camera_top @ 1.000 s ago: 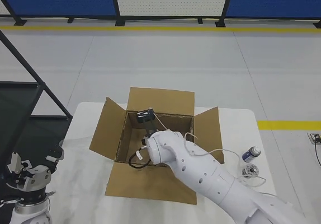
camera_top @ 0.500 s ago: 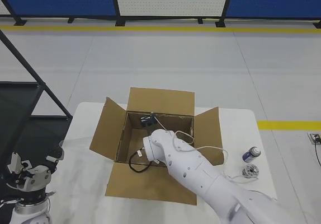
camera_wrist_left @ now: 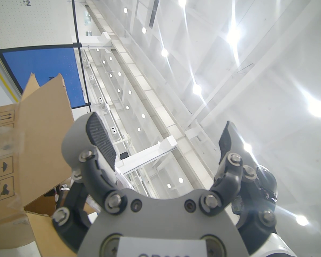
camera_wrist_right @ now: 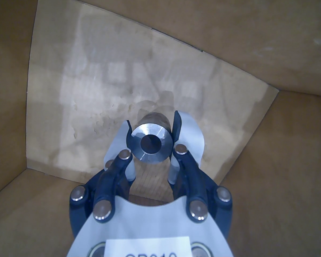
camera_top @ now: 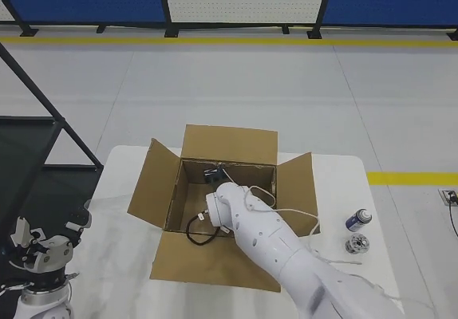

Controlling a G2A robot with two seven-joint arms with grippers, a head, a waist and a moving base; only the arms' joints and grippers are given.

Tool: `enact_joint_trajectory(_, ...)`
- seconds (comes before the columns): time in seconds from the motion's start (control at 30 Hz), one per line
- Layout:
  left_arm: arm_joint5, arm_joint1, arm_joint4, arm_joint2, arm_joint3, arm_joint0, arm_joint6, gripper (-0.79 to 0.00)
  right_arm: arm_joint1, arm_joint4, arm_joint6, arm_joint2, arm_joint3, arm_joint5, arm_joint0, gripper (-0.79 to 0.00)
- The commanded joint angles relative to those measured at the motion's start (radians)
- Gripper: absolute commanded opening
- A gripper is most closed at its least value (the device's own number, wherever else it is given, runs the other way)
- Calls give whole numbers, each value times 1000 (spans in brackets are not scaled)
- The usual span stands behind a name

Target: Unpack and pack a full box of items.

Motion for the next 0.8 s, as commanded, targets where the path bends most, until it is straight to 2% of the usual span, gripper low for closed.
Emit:
enact_joint_trajectory(0.0, 0, 0, 0, 0, 0, 0, 0, 0, -9, 0, -2, 3, 17, -8, 3, -169)
enact_joint_trajectory(0.03, 0, 0, 0, 0, 0, 0, 0, 0, -14, 1, -3, 5, 23, -9, 4, 0)
enact_joint_trajectory(0.27, 0, 0, 0, 0, 0, 0, 0, 0, -37, -4, -15, 17, 55, -7, 16, 0)
enact_joint_trajectory(0.43, 0, 0, 0, 0, 0, 0, 0, 0, -48, -26, -36, 23, 47, 38, 24, 0)
enact_joint_trajectory(0.77, 0, 0, 0, 0, 0, 0, 0, 0, -34, -113, -103, 32, -109, 185, -29, 0)
